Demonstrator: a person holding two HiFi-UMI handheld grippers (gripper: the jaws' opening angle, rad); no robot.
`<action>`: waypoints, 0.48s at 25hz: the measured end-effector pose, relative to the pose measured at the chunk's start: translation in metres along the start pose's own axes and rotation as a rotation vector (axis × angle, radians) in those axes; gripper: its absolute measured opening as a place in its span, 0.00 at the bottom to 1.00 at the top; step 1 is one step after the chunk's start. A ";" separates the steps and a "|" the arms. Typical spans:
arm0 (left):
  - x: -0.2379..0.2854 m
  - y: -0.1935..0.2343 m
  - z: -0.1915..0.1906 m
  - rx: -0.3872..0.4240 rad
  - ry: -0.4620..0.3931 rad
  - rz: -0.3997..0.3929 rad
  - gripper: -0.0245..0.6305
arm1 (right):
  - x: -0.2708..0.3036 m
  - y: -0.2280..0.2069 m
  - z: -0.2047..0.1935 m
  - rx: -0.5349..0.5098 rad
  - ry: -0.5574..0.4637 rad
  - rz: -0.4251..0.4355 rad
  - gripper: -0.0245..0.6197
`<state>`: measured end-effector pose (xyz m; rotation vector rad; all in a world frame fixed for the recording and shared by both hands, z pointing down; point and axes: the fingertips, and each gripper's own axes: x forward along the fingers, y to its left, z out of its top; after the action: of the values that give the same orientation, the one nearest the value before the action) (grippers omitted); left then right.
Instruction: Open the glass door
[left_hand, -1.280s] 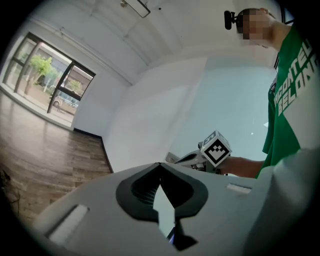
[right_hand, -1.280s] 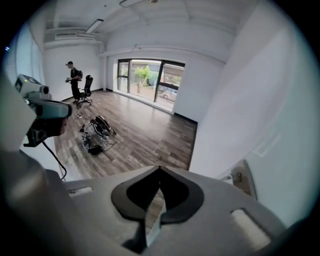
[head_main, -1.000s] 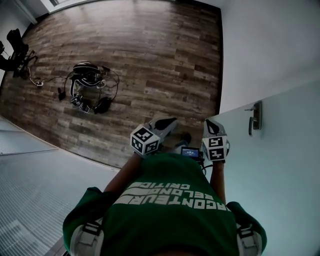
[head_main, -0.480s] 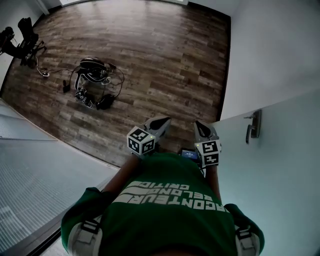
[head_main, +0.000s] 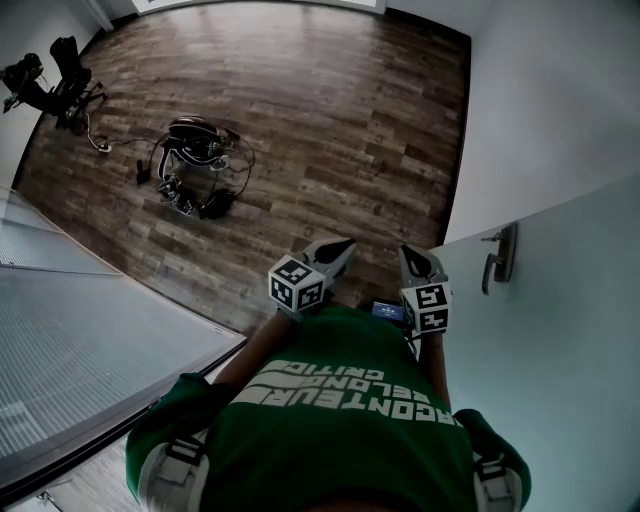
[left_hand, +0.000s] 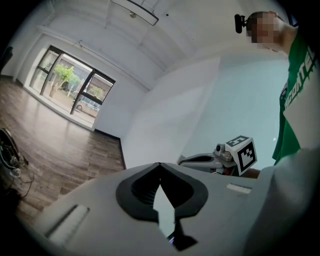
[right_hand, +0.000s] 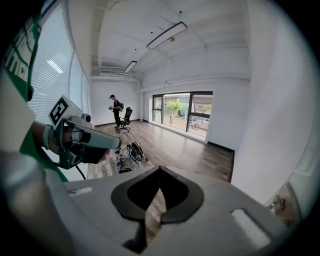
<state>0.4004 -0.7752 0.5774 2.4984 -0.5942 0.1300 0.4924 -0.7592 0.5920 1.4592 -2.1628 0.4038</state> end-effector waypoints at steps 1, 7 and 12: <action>0.003 -0.003 -0.003 -0.002 0.006 -0.002 0.06 | -0.002 -0.005 -0.003 0.005 0.001 -0.001 0.03; 0.012 -0.013 -0.011 -0.008 0.014 0.000 0.06 | -0.010 -0.022 -0.014 0.001 0.009 -0.015 0.03; 0.013 -0.011 -0.010 -0.007 0.010 0.008 0.06 | -0.010 -0.024 -0.016 -0.002 0.016 -0.018 0.03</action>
<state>0.4174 -0.7671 0.5830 2.4872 -0.5996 0.1423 0.5214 -0.7527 0.5992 1.4688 -2.1352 0.4048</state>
